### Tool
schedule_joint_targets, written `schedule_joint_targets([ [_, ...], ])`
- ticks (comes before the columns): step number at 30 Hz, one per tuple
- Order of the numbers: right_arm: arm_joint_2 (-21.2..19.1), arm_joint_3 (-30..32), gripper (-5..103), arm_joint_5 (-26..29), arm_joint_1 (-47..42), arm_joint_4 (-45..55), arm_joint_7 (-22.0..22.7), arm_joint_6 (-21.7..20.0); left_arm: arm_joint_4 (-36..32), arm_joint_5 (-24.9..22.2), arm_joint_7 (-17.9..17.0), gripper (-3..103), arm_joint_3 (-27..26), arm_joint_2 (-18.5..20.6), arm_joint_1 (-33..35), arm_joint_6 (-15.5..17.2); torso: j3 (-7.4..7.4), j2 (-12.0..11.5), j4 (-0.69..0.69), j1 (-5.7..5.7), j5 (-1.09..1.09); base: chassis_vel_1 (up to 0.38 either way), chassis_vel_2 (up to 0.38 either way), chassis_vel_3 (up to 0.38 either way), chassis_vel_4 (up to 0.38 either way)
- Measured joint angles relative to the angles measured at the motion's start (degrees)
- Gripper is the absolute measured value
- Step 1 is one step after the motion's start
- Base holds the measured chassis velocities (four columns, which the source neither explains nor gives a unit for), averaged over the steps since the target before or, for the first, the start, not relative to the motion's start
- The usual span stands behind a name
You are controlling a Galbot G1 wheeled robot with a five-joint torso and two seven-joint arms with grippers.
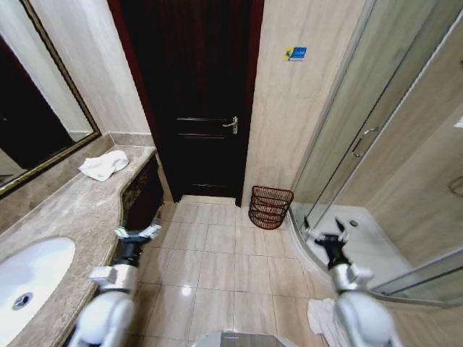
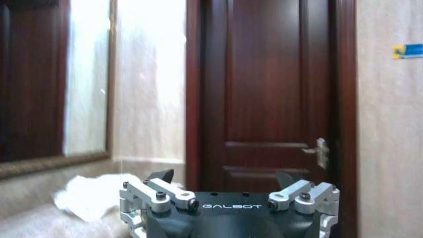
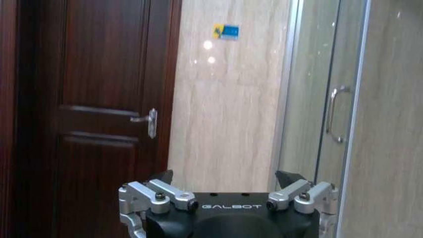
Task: Discard the used towel into the hamper.
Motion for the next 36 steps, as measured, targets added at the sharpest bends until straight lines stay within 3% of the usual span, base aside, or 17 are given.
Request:
schedule_joint_targets([
  [3,0.8,-0.5,100,-0.4,-0.1,0.6,0.0,-0.5,-0.1,-0.7,1.0,100,-1.1,0.6,0.8,-0.8,0.0,0.0,0.03,-0.02,0.01,0.0,0.0,0.0,0.0],
  [7,3.8,-2.2,100,-2.4,-0.3,1.0,0.6,-0.4,1.4,0.4,2.9,100,1.7,-0.6,-0.4,-1.7,0.0,0.0,0.03,-0.03,0.01,0.0,0.0,0.0,0.0],
  [13,8.5,-3.5,100,-4.7,-1.1,1.2,-0.7,1.3,3.9,7.5,1.6,100,5.6,-3.4,-5.0,-1.8,0.0,0.0,0.04,-0.02,0.0,0.0,0.0,0.0,0.0],
  [19,10.9,-4.4,100,-7.3,-2.4,1.7,-2.0,1.9,4.9,10.8,-0.8,100,10.8,-5.0,-7.2,-0.4,0.0,0.0,0.02,-0.02,0.0,0.0,0.0,0.0,0.0],
  [27,11.7,-4.3,100,-10.3,-3.0,1.6,-2.4,3.3,2.5,13.7,-1.4,100,14.9,-6.0,-5.4,0.9,0.0,0.0,0.04,-0.02,0.0,0.0,0.0,0.0,0.0],
  [36,12.8,-3.1,100,-9.9,-6.3,3.7,-2.3,3.1,0.2,13.7,-0.8,100,13.8,-5.5,-3.4,1.3,-0.01,0.0,0.03,-0.03,0.0,0.0,0.0,0.0,0.0],
])
